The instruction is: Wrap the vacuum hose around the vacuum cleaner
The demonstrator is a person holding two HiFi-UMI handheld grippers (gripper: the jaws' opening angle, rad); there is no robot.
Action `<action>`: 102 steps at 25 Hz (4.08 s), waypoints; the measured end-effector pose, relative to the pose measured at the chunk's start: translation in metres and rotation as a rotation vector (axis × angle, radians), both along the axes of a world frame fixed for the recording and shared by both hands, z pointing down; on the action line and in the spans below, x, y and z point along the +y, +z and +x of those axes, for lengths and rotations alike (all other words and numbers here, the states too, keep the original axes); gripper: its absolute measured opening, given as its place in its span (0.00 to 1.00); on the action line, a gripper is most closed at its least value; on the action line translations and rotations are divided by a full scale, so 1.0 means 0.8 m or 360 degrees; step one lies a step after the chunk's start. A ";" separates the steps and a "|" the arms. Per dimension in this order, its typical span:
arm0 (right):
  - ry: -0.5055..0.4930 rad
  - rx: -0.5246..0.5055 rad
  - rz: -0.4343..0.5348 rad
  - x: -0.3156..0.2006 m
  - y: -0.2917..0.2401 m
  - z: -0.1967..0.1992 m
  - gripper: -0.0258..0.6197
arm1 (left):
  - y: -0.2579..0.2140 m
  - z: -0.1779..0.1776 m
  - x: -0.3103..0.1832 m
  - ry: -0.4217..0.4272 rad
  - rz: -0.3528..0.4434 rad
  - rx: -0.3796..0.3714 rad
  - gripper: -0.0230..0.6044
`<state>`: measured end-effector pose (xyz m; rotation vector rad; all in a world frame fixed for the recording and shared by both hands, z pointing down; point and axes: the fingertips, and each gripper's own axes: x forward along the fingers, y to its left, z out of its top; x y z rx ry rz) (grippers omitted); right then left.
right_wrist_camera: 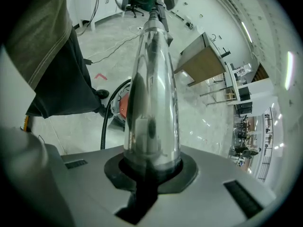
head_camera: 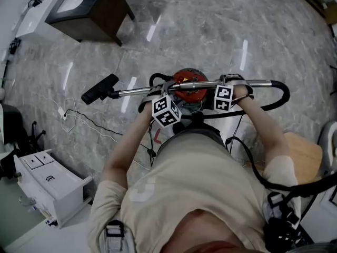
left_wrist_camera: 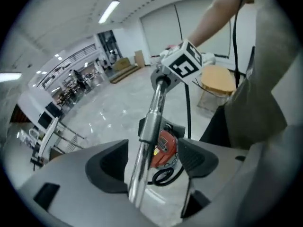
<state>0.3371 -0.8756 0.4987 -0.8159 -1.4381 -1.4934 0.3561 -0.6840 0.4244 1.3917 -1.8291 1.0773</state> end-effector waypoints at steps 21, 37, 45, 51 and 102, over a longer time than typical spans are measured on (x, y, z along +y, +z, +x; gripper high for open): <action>-0.0207 0.0103 -0.0129 0.002 0.024 -0.045 0.12 | 0.087 -0.060 -0.068 0.0227 -0.0541 -0.0040 0.43; -0.0178 0.0246 0.0069 0.173 0.022 -0.079 0.12 | 0.107 -0.094 0.106 0.0368 -0.0318 0.0110 0.44; 0.0050 0.0197 0.0152 0.232 -0.007 -0.116 0.12 | 0.115 -0.156 0.168 0.0687 -0.0281 -0.0058 0.47; 0.0116 0.0257 0.0146 0.231 -0.005 -0.101 0.12 | 0.130 -0.149 0.168 0.0687 -0.0358 0.0107 0.36; 0.1751 0.0053 -0.1886 0.496 -0.015 -0.212 0.05 | 0.267 -0.479 0.316 0.0462 -0.1290 0.0524 0.28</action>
